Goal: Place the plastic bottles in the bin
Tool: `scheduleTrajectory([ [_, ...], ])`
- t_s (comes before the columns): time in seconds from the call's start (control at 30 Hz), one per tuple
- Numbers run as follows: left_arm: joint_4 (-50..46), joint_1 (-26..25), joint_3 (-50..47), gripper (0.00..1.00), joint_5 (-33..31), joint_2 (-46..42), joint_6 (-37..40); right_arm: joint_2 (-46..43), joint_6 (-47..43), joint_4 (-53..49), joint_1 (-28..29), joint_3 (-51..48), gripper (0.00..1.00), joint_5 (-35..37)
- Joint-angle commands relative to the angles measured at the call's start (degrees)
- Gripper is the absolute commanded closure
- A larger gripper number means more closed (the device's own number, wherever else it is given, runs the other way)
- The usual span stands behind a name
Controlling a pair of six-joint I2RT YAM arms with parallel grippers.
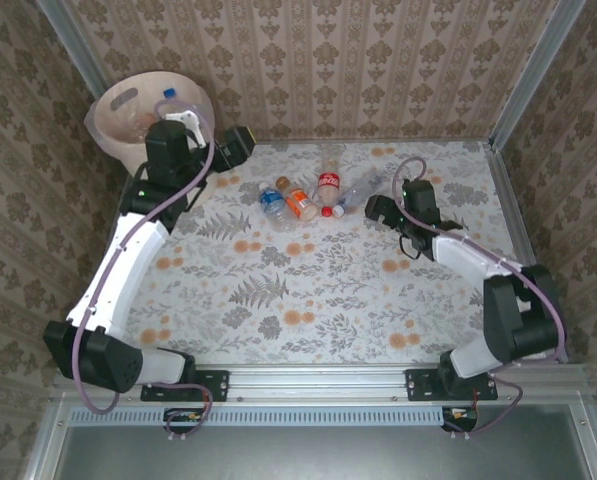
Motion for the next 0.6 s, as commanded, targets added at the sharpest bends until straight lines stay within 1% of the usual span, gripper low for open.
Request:
scheduleTrajectory([
  [0.0,0.7,-0.2,-4.0,0.0,-3.3,-1.6,-2.3,5.0,6.7,-8.9,-0.6,8.0,0.0,2.2],
  [0.1,-1.3,-0.2,-6.1,0.0,-5.3,-2.5,-2.4,10.4,9.2,-14.7,-0.7,15.3,0.0,4.3],
  [0.17,-2.7,0.0,-7.7,0.0,-6.9,-3.2,-3.0,14.7,9.5,-18.2,-0.6,20.7,0.0,4.2],
  [0.37,-2.8,1.4,-12.8,0.0,-7.1,-6.3,-4.0,27.3,7.6,-24.8,-0.6,36.8,0.0,1.0],
  [0.5,-3.6,3.4,-15.2,0.0,-7.5,-8.7,-4.1,34.8,9.4,-30.3,-0.5,47.5,0.0,2.5],
  [0.57,-3.8,4.7,-16.5,0.0,-7.8,-10.0,-4.2,38.5,10.2,-34.8,-0.5,53.1,0.0,3.6],
])
